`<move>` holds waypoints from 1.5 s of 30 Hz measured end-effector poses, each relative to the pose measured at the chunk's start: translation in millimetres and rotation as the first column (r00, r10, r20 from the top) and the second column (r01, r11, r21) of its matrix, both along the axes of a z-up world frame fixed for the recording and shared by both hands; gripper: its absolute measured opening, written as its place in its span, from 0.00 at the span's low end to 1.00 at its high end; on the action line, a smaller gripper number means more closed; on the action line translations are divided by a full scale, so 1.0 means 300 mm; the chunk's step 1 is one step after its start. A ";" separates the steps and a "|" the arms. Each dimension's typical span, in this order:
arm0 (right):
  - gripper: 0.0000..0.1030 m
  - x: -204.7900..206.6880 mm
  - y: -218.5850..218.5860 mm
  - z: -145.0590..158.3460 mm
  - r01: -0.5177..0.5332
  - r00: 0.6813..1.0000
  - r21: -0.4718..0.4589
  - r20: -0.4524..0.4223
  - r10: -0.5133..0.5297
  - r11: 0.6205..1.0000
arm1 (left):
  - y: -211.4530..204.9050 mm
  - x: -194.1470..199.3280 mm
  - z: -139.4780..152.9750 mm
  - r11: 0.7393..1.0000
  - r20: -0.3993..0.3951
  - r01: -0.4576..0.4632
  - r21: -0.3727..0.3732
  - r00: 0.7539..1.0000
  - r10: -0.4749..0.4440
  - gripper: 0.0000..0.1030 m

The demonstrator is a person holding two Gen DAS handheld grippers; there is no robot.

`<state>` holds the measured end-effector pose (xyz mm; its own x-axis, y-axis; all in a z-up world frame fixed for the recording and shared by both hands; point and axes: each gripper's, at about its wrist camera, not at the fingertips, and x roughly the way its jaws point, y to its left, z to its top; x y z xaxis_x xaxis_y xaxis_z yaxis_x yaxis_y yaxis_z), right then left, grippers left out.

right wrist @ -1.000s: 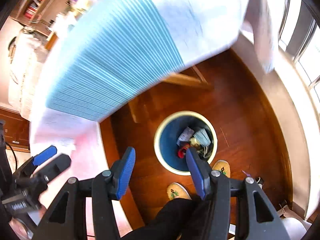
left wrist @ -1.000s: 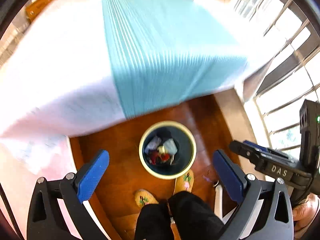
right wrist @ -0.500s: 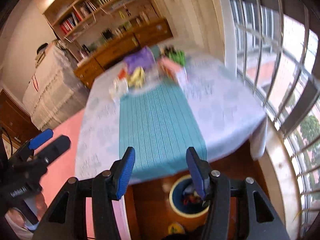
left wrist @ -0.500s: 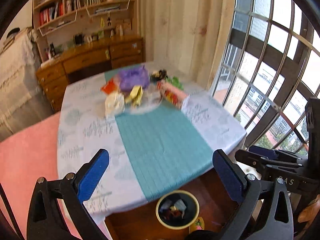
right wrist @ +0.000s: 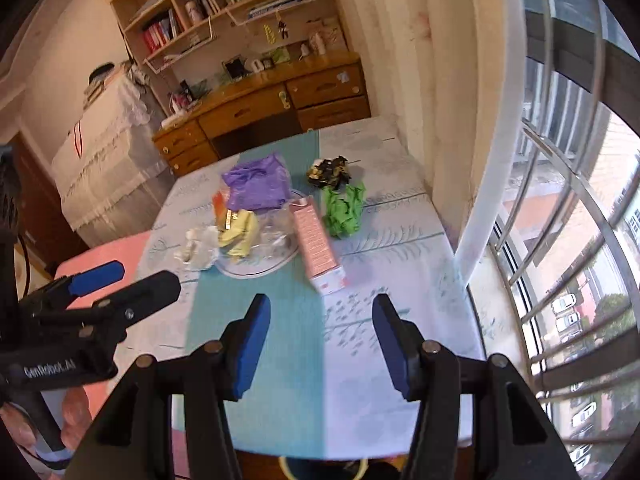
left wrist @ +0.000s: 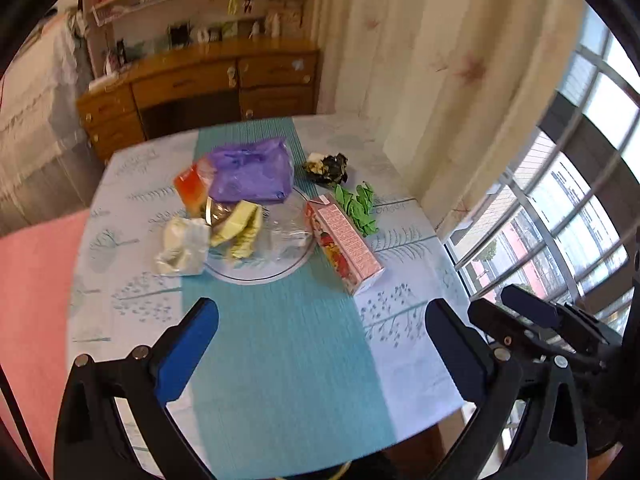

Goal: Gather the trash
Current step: 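Raise both tools back toward the table, then grasp the pink juice carton with the left tool while the right tool grasps the green gloves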

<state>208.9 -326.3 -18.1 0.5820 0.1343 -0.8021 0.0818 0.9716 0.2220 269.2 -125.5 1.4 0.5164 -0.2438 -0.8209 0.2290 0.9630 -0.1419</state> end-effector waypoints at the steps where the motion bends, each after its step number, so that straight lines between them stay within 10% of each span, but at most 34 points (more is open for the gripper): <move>1: 0.52 0.036 -0.031 -0.019 -0.017 1.000 0.004 -0.013 0.017 1.000 | -0.025 0.035 -0.020 1.000 -0.025 -0.013 -0.007 1.000 0.013 0.99; 13: 0.52 0.384 -0.276 -0.285 -0.151 0.981 0.055 -0.111 0.156 0.987 | -0.266 0.386 -0.397 0.976 -0.253 -0.191 0.105 0.944 0.212 0.87; 18: 0.52 0.436 -0.290 -0.347 -0.164 0.975 0.097 -0.133 0.176 0.982 | -0.296 0.413 -0.481 0.971 -0.293 -0.202 0.126 0.928 0.231 0.46; 21: 0.52 0.459 -0.277 -0.367 -0.179 0.970 0.125 -0.142 0.197 0.976 | -0.287 0.396 -0.488 0.967 -0.285 -0.224 0.123 0.925 0.251 0.37; 34: 0.52 0.629 -0.151 -0.407 -0.207 0.956 0.215 -0.166 0.244 0.954 | -0.184 0.351 -0.424 0.958 -0.238 -0.270 0.094 0.928 0.285 0.36; 45: 0.39 0.712 -0.032 -0.498 -0.243 0.931 0.092 -0.258 0.258 0.966 | -0.104 0.319 -0.389 0.965 -0.222 -0.249 0.086 0.939 0.262 0.36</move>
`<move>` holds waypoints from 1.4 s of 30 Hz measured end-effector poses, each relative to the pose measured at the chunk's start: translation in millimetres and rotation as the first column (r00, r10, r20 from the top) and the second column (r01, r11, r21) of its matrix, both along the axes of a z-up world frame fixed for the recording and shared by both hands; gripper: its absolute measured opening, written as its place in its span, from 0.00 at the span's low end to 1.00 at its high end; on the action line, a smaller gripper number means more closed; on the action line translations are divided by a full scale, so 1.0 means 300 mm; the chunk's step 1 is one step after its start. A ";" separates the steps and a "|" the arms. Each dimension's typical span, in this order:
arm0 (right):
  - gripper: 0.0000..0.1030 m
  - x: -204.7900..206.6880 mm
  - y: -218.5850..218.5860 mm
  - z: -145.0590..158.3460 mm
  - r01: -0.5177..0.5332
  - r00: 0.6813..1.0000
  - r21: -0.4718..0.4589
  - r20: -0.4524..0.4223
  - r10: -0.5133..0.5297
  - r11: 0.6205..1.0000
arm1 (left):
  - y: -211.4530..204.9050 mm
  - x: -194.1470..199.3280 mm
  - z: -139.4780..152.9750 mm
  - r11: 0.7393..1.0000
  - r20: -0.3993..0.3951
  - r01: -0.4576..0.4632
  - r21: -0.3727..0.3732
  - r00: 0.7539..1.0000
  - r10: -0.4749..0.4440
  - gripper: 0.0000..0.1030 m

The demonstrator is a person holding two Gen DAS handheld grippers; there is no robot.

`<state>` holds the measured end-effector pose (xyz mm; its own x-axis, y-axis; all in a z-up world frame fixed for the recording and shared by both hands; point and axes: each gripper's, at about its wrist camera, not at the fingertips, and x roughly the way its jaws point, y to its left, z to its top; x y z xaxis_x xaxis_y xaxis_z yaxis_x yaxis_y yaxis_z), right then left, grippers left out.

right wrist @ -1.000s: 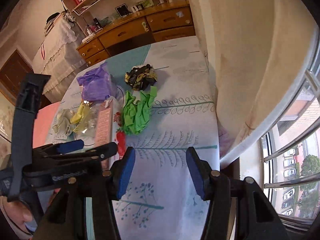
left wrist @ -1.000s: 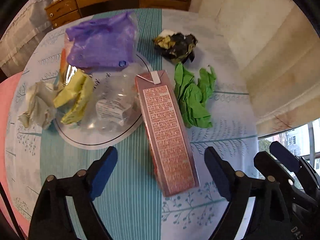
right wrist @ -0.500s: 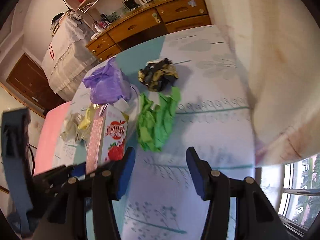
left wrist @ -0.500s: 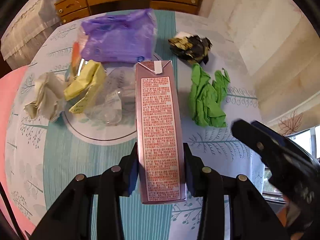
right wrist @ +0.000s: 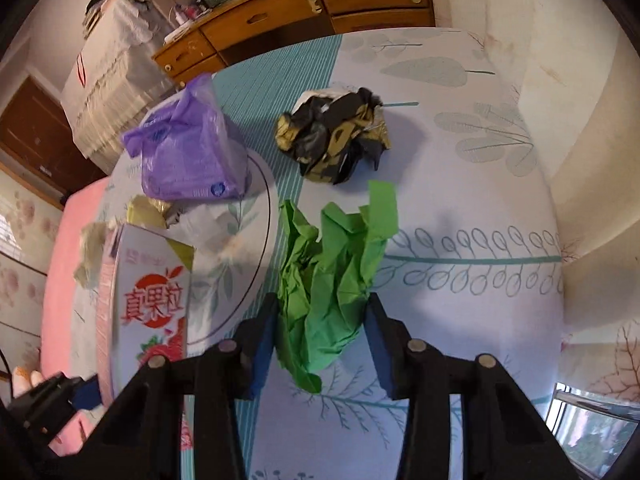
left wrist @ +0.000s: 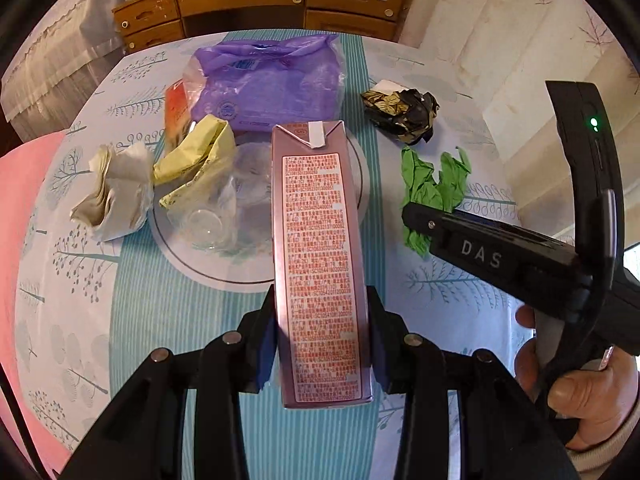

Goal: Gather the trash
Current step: 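Grasp the pink juice carton with the left tool while the right tool grasps the green gloves, then carry carton and gloves over the trash bin and open both tools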

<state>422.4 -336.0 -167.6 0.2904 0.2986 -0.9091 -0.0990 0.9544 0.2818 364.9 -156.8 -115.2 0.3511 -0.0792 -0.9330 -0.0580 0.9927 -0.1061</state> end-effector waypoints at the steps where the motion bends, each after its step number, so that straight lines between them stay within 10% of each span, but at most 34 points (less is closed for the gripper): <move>1: 0.38 -0.009 0.004 0.006 -0.004 1.000 0.001 0.006 0.004 1.000 | 0.005 -0.001 0.002 1.000 -0.001 0.001 -0.002 1.000 -0.001 0.36; 15: 0.36 -0.342 0.045 0.252 0.083 0.994 0.059 0.068 -0.087 0.995 | 0.134 -0.204 0.148 0.988 0.036 0.150 -0.026 0.988 -0.149 0.36; 25: 0.36 -0.781 0.241 0.387 0.252 0.961 0.052 0.102 -0.256 0.966 | 0.321 -0.521 0.256 0.918 0.105 0.394 -0.047 0.916 -0.388 0.36; 35: 0.36 -1.208 0.467 0.269 0.371 0.928 0.057 0.009 -0.372 0.927 | 0.446 -0.837 0.147 0.816 0.092 0.577 -0.019 0.814 -0.573 0.36; 42: 0.36 -1.375 0.485 0.032 0.418 0.901 0.023 -0.137 -0.411 0.908 | 0.426 -1.002 -0.068 0.791 -0.005 0.606 -0.086 0.794 -0.609 0.36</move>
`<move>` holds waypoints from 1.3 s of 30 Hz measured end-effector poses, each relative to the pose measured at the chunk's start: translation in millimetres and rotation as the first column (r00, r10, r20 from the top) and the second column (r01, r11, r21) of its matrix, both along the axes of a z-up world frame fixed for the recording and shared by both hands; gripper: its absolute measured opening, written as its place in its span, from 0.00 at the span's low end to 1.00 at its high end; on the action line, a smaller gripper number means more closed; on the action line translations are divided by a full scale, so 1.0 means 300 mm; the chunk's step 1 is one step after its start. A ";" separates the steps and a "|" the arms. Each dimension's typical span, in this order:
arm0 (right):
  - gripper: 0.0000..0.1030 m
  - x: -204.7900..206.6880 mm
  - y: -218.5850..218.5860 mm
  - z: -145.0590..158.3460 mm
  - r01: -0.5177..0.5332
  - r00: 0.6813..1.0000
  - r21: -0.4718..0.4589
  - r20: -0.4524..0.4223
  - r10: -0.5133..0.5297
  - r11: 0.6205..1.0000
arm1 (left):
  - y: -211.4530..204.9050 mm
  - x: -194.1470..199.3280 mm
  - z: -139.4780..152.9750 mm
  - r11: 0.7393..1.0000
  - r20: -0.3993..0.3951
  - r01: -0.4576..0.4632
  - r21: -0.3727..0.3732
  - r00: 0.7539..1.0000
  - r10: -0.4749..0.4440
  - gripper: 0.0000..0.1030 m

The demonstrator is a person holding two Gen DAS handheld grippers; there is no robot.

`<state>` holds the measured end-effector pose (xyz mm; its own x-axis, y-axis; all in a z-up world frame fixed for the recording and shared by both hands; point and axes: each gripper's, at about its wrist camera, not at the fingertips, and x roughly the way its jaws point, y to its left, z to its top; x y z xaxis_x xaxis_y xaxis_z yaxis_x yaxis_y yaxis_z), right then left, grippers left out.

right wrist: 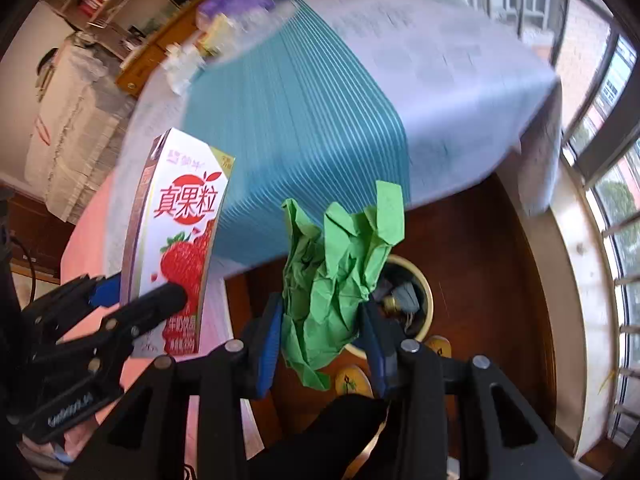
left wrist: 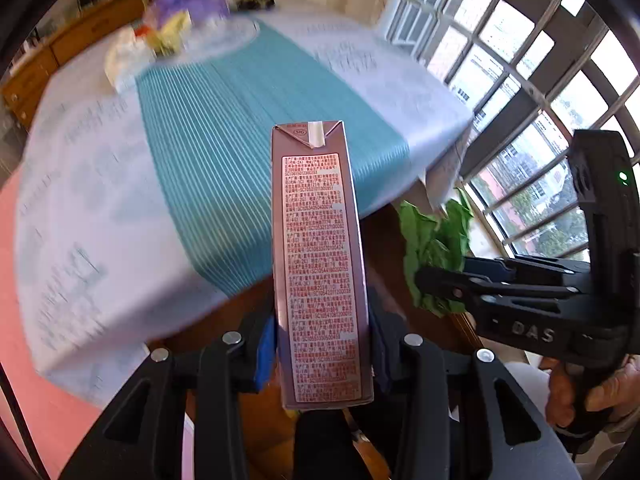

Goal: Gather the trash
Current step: 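Carry carton and gloves over the trash bin and open both tools, then raise both tools back over the table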

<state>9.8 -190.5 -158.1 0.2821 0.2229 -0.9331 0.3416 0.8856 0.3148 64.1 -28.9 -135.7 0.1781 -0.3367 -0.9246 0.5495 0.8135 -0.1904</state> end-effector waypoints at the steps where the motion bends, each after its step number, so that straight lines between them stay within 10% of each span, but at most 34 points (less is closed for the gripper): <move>1: 0.36 -0.014 -0.003 -0.037 0.004 1.000 0.001 -0.014 -0.004 1.000 | -0.010 -0.024 -0.054 1.000 -0.026 0.006 0.005 1.000 -0.006 0.36; 16: 0.39 -0.066 -0.081 -0.829 -0.045 0.987 0.018 -0.156 0.047 0.999 | -0.103 -0.062 -0.829 0.994 -0.094 0.005 0.110 0.996 0.006 0.39; 22: 0.56 -0.040 -0.109 -1.045 -0.087 0.980 0.000 -0.179 0.085 0.996 | -0.069 -0.017 -1.025 0.981 -0.059 -0.057 0.184 0.996 0.069 0.99; 29: 0.62 -0.049 -0.116 -1.088 -0.061 0.985 -0.021 -0.164 0.056 0.998 | -0.041 0.005 -1.065 0.971 0.003 -0.117 0.207 0.993 0.119 0.99; 39: 0.62 -0.098 -0.075 -0.924 -0.038 0.990 0.005 -0.138 0.038 0.999 | -0.035 -0.052 -0.883 0.972 0.030 -0.162 0.172 0.987 0.159 0.99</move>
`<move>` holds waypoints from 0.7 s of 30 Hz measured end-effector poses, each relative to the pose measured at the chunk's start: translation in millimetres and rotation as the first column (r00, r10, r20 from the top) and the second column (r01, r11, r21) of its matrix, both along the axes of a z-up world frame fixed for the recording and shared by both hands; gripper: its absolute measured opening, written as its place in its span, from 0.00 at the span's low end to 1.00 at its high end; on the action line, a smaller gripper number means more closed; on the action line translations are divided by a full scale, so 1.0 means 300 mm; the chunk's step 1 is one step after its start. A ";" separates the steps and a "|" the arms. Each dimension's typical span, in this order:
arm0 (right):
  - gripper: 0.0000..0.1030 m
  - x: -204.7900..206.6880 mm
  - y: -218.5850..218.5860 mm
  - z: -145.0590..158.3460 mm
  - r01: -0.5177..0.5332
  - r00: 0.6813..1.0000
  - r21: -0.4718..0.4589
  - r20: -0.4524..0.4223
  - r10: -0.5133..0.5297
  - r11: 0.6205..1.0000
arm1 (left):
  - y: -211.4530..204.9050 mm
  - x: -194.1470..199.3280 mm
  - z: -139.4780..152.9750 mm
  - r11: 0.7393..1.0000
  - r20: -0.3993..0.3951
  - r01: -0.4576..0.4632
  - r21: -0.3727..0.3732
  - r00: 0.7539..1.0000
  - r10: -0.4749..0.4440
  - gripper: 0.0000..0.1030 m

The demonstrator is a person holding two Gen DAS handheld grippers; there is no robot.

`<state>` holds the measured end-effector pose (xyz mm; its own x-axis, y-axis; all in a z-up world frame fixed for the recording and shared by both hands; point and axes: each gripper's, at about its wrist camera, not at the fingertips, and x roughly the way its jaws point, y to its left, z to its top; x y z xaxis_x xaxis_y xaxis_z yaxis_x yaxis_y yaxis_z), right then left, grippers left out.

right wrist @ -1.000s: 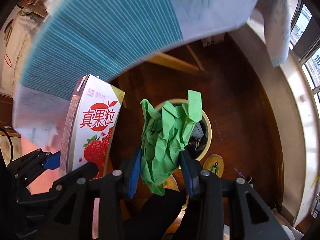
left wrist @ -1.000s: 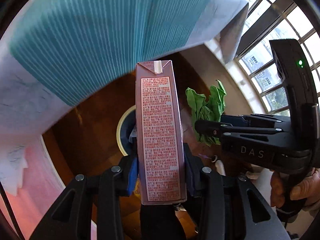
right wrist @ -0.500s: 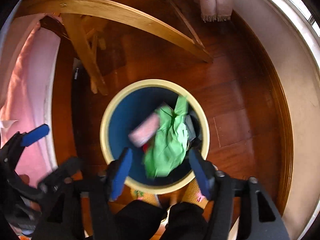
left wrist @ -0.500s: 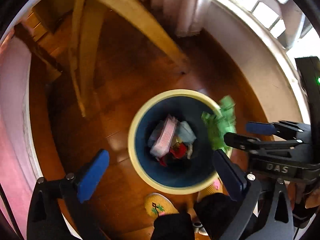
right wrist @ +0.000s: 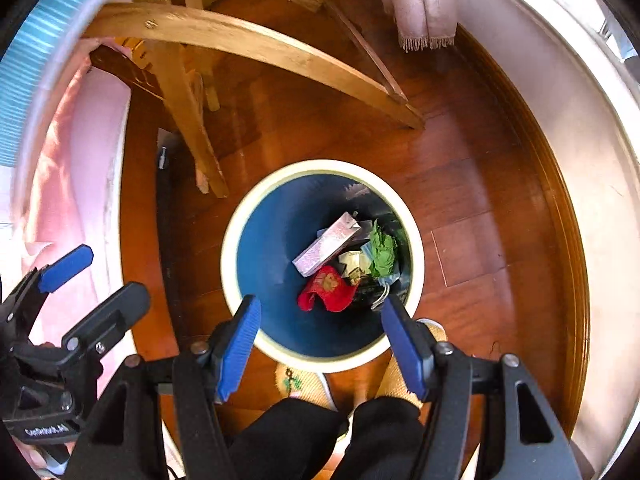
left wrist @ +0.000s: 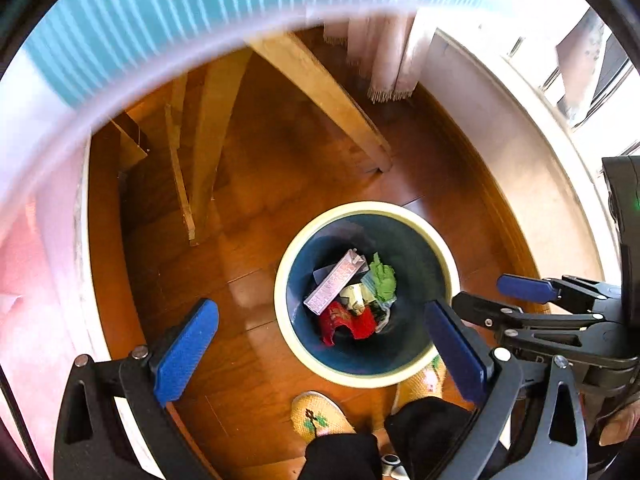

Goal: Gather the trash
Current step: 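Raise both tools back over the table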

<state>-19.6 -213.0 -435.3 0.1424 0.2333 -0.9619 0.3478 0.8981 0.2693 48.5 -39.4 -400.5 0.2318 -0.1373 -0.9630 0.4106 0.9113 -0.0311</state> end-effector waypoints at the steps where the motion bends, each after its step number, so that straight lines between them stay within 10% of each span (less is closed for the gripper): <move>1: 0.62 -0.004 0.002 0.026 0.002 1.000 0.001 0.002 -0.002 1.000 | 0.001 -0.010 0.036 1.000 -0.003 -0.006 -0.007 1.000 0.006 0.99; 8: 0.61 -0.021 -0.004 0.324 0.033 0.999 0.020 0.036 -0.034 0.999 | 0.042 -0.054 0.374 0.998 0.005 -0.005 -0.059 1.000 0.005 0.99; 21: 0.61 0.098 0.022 0.949 -0.063 0.973 0.011 0.225 0.059 0.998 | 0.180 0.071 1.099 0.981 0.297 -0.116 -0.156 0.942 0.158 0.99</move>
<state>9.8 -206.4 -150.7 0.3393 0.2648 -0.9026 0.2218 0.9100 0.3503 69.9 14.5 -70.8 0.5383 -0.2067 -0.8170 0.2912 0.9554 -0.0499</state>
